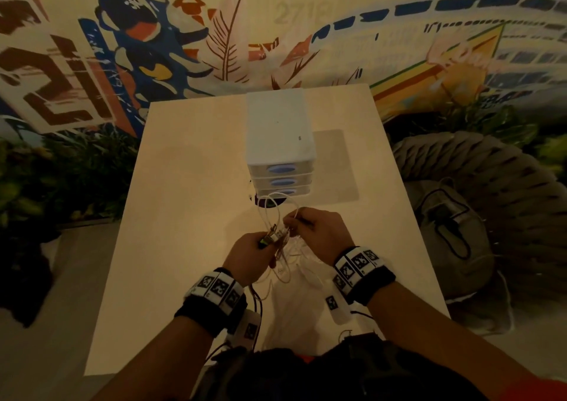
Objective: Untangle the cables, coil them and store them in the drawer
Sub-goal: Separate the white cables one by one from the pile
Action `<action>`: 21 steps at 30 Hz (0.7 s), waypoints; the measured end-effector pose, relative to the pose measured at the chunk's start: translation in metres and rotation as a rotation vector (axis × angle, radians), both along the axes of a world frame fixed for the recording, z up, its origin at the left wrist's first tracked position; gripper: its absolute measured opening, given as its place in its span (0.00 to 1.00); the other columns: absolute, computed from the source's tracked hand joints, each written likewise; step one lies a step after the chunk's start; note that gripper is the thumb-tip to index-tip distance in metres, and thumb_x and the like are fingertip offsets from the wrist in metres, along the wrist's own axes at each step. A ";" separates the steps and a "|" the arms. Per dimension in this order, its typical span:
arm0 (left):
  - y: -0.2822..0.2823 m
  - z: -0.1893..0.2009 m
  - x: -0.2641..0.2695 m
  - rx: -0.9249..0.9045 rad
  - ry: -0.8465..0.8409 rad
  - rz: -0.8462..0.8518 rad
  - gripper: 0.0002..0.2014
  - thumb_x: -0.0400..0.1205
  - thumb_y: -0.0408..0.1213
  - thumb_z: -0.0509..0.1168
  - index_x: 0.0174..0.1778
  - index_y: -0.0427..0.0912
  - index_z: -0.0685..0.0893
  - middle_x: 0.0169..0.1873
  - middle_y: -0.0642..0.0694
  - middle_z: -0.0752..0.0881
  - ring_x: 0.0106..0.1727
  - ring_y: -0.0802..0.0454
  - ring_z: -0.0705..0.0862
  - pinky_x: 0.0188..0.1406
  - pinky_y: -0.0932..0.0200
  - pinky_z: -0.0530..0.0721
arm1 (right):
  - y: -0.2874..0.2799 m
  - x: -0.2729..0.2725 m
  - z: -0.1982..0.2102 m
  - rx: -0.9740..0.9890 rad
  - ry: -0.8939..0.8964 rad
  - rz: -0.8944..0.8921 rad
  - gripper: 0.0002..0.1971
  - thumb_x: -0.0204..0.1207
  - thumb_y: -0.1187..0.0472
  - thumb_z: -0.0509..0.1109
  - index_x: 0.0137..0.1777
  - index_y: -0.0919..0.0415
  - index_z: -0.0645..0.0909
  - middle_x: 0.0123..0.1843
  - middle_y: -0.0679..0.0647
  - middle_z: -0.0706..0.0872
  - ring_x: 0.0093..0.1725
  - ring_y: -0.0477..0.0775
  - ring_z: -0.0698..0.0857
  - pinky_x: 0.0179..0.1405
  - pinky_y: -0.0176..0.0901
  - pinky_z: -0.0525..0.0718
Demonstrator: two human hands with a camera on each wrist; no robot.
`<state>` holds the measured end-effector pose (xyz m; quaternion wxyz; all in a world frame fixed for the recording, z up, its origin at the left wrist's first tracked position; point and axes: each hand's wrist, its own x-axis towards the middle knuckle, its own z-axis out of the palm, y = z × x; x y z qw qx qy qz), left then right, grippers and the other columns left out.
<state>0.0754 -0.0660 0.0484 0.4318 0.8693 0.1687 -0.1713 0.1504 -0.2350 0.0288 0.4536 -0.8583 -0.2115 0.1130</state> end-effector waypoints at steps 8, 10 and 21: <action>0.000 -0.019 0.006 0.172 0.055 -0.067 0.17 0.87 0.45 0.64 0.30 0.50 0.79 0.25 0.53 0.83 0.29 0.53 0.80 0.33 0.57 0.73 | -0.011 -0.003 -0.007 0.050 -0.044 0.049 0.06 0.81 0.53 0.73 0.53 0.46 0.92 0.51 0.42 0.93 0.51 0.40 0.89 0.56 0.32 0.83; 0.003 -0.023 0.006 0.217 0.065 -0.076 0.13 0.86 0.43 0.64 0.34 0.50 0.82 0.27 0.52 0.85 0.32 0.51 0.83 0.35 0.58 0.74 | -0.011 -0.003 -0.005 0.216 0.102 -0.029 0.06 0.81 0.57 0.73 0.51 0.46 0.91 0.50 0.44 0.93 0.47 0.45 0.91 0.55 0.39 0.87; 0.025 -0.016 -0.001 0.171 -0.002 0.069 0.17 0.90 0.42 0.58 0.37 0.48 0.87 0.26 0.53 0.87 0.30 0.54 0.81 0.34 0.58 0.75 | -0.051 0.030 -0.001 0.126 0.012 -0.236 0.11 0.89 0.55 0.60 0.52 0.47 0.85 0.43 0.39 0.85 0.38 0.33 0.82 0.39 0.24 0.75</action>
